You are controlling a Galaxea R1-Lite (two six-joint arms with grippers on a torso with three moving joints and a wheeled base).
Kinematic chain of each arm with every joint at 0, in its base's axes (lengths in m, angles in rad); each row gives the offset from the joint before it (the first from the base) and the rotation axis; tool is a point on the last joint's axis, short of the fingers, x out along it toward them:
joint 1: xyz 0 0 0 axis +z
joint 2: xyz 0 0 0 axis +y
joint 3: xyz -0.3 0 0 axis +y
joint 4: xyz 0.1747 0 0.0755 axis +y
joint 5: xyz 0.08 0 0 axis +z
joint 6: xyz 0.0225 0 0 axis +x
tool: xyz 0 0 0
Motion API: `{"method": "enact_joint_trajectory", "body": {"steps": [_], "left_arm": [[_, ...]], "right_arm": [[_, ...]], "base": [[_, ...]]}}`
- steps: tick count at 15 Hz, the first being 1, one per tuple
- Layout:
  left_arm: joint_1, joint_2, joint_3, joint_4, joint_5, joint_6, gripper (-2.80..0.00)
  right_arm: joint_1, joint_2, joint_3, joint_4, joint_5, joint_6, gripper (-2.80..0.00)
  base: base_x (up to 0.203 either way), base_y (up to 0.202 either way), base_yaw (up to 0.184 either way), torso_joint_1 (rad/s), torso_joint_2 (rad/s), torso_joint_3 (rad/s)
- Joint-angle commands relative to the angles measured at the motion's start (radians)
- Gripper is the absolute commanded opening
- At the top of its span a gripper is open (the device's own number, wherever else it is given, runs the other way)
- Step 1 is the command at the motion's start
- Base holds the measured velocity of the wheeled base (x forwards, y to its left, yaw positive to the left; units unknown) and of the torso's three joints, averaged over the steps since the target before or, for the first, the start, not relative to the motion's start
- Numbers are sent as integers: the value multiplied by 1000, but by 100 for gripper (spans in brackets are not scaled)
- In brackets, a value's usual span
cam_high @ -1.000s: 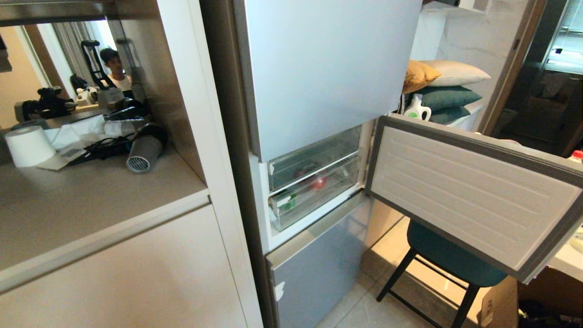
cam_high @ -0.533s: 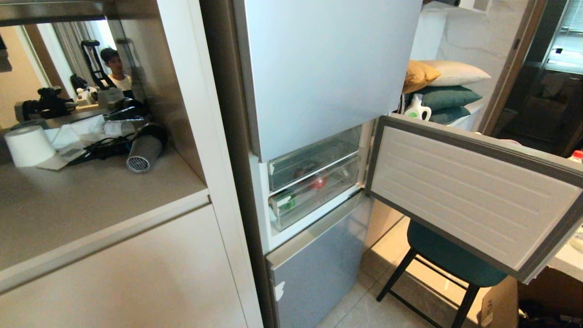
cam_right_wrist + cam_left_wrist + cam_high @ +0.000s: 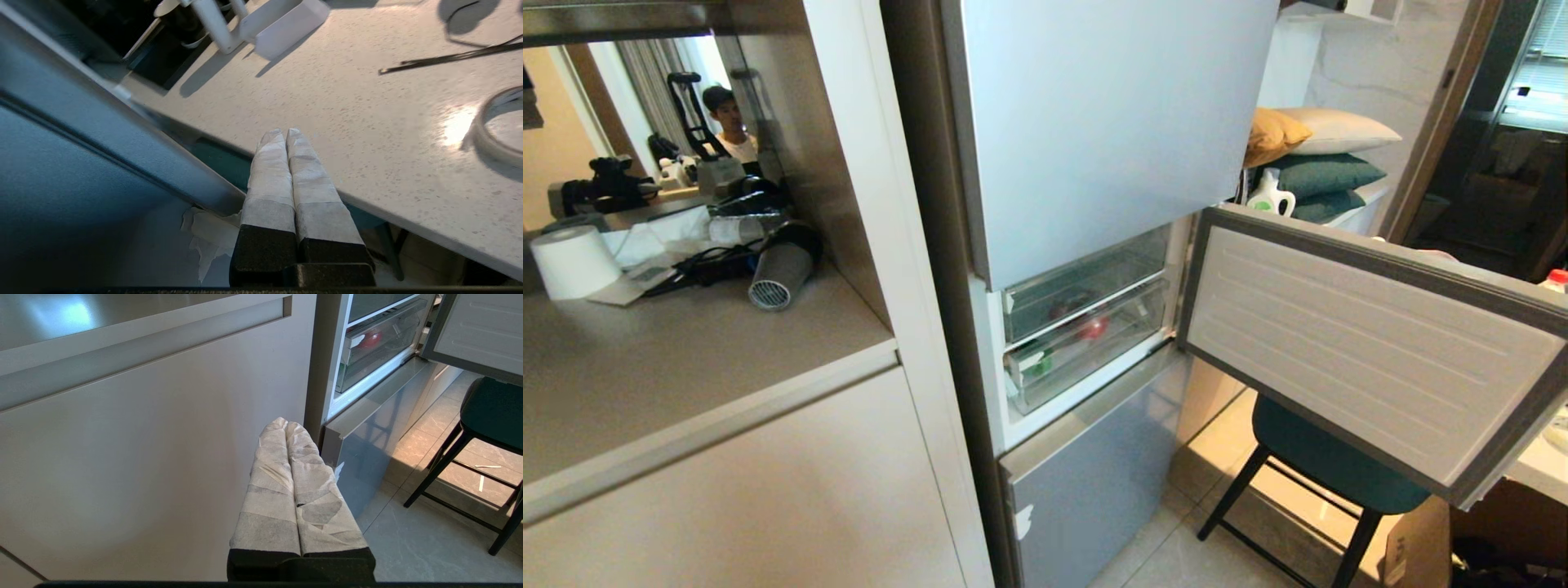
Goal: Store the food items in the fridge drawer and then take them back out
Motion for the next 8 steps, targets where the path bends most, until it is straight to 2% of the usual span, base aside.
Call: {"method": "enact_joint_trajectory", "body": {"steps": [1, 6, 8], "left_arm": [[0, 0, 11, -1, 0, 0, -280], [0, 0, 11, -1, 0, 0, -280], [0, 0, 11, -1, 0, 0, -280]], "right_arm": [[2, 1, 7, -3, 27, 6, -280], [1, -31, 107, -4, 107, 8, -280], [1, -81, 191, -4, 174, 8, -280]], "base": [[0, 0, 0, 0, 0, 0], [0, 0, 0, 0, 0, 0], [0, 0, 0, 0, 0, 0]]}}
